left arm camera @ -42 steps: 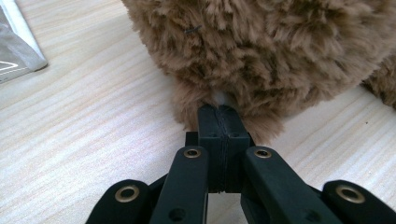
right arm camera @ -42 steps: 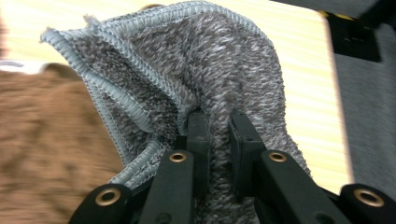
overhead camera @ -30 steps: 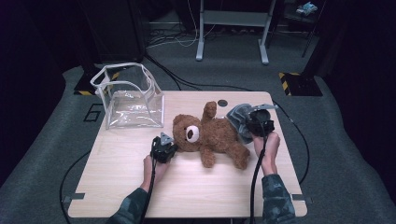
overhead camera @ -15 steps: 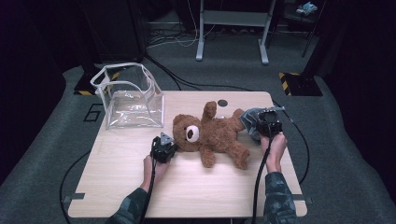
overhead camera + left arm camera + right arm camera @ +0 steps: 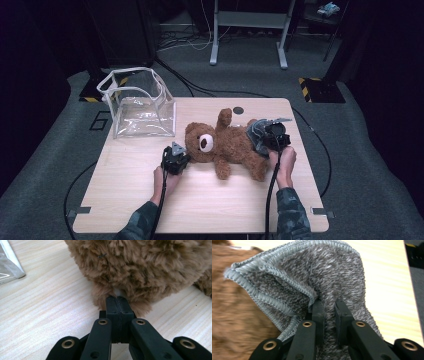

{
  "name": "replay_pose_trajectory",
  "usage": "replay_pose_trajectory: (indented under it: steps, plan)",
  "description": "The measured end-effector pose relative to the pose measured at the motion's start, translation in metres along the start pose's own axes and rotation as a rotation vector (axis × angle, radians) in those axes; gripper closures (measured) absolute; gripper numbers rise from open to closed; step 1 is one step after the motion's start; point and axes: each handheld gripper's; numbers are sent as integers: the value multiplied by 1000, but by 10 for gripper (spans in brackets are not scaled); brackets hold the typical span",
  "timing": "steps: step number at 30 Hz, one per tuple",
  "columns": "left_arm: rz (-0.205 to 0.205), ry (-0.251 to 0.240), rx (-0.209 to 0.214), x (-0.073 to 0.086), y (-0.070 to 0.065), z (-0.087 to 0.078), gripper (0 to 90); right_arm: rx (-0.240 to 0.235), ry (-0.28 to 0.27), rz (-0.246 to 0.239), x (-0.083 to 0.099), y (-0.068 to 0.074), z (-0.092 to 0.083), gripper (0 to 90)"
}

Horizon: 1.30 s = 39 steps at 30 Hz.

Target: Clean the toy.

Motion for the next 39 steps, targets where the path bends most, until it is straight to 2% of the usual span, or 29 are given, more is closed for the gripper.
replay_pose_trajectory:
  steps: [3, 4, 6, 9, 10, 11, 12, 13, 18, 21, 22, 23, 24, 27, 30, 31, 33, 34, 35, 36, 37, 39]
  plan:
    - [-1, -1, 0, 0, 0, 0, 897, 13, -15, -4, 0, -3, -9, 807]
    - [0, 0, 0, 0, 0, 0, 897, 9, -35, -12, -2, 0, -18, 807]
    - [-2, -1, 0, 0, 0, 0, 897, -7, -82, -55, -8, 8, -33, 807]
    - [-2, 1, 2, 0, 0, 0, 896, -58, -129, -118, -23, 34, -54, 807]
    - [-2, 1, 2, 0, 0, 0, 896, -58, -129, -118, -23, 34, -54, 807]
    - [-6, 1, 6, 0, 1, 0, 895, -96, -151, -162, -33, 54, -60, 806]
    - [-6, 1, 6, 0, 1, 0, 895, -96, -151, -162, -33, 54, -60, 806]
    - [-10, 0, 10, 0, 1, 0, 895, -133, -170, -201, -43, 74, -62, 806]
    - [-14, 2, 13, 0, 2, 0, 895, -195, -174, -295, -67, 125, -52, 805]
    - [-24, 1, 22, 0, 2, 0, 894, -231, -182, -355, -78, 149, -43, 804]
    - [-24, 1, 22, 0, 2, 0, 894, -231, -182, -355, -78, 149, -43, 804]
    - [-26, 8, 25, 0, 2, -1, 895, -240, -176, -388, -84, 162, -36, 804]
    - [-26, 8, 25, 0, 2, -1, 894, -243, -161, -376, -86, 168, -32, 804]
    - [-35, 4, 27, 0, 2, 0, 895, -255, -150, -377, -87, 177, -24, 805]
    - [-32, 1, 25, -1, 3, 0, 895, -270, -150, -371, -82, 180, -27, 806]
    - [-13, 16, 23, -1, 4, -1, 895, -280, -150, -375, -80, 180, -28, 807]
    - [-19, 10, 27, -1, 5, -1, 895, -297, -164, -379, -75, 180, -29, 807]
    - [3, 29, 22, -2, 7, -2, 895, -309, -157, -370, -72, 179, -31, 808]
    - [-53, -13, 27, -1, 3, 1, 895, -321, -169, -365, -69, 179, -31, 808]
    - [-58, -14, 29, 0, 3, 1, 895, -333, -170, -357, -66, 179, -31, 808]
    - [-41, 6, 28, -1, 4, 0, 895, -342, -167, -368, -63, 179, -31, 809]
    - [-36, 16, 27, -1, 5, -1, 894, -348, -161, -371, -58, 181, -29, 810]
Point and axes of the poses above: each handheld gripper's, and its own axes: z roughly forward along the jaws, x roughly out of its underside, y roughly to its left, and after that the axes turned 15 degrees about -z, right-handed
